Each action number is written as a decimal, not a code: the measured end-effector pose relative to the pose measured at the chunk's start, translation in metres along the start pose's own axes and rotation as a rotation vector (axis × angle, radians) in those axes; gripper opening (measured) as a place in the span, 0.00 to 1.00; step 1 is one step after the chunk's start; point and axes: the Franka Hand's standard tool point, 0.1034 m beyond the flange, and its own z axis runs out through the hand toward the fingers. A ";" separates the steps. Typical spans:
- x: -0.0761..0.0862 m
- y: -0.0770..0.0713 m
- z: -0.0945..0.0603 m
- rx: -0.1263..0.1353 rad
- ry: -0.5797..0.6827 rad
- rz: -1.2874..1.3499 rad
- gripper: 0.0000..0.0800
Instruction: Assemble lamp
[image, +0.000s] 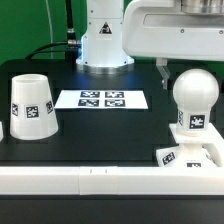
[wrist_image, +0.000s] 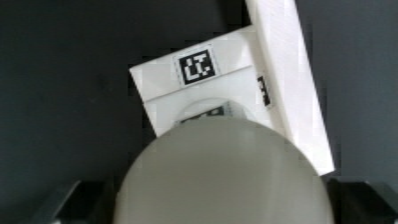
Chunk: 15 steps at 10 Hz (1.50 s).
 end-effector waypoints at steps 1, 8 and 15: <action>0.000 -0.001 0.000 0.007 -0.001 0.140 0.72; -0.007 0.004 -0.001 -0.018 -0.039 0.621 0.73; -0.017 0.006 -0.031 -0.001 -0.035 0.449 0.87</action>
Offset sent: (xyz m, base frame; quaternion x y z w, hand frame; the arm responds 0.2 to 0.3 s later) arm -0.0042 0.0121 0.0025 0.0111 -0.0481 0.2897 0.9558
